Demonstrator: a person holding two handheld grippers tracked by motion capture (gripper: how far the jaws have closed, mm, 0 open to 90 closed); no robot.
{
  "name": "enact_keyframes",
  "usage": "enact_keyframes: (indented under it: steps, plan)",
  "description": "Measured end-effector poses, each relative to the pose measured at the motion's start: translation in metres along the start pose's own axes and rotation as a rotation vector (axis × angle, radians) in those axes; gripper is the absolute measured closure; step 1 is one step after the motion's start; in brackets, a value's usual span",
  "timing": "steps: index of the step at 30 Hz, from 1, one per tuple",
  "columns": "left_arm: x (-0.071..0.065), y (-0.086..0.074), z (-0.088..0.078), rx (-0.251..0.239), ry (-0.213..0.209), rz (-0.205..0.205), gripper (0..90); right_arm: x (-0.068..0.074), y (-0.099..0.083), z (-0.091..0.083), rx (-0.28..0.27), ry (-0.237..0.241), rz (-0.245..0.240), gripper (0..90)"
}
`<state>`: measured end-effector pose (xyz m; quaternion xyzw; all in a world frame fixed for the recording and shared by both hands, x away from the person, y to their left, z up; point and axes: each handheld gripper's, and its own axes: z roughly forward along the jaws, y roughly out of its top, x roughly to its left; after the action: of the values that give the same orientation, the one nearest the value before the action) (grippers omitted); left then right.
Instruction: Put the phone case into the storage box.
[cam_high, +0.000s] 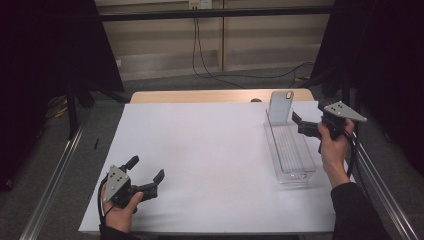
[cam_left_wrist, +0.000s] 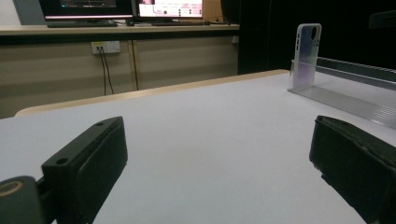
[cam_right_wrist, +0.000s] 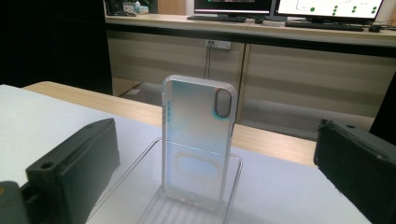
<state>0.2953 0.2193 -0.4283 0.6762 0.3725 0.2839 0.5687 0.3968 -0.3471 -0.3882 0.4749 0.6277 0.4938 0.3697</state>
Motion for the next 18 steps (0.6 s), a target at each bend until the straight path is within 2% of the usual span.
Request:
enact_keyframes:
  steps: [9, 18]
  plan:
    - [-0.001, 0.0, 0.0, -0.001, -0.005, -0.001, 4.3, 0.002, -0.004, -0.011, -0.012, 0.021, 0.0, 0.0]
    - [-0.001, 0.001, 0.0, -0.004, -0.004, -0.001, 4.3, 0.005, -0.012, -0.018, -0.023, 0.014, 0.014, 0.0]
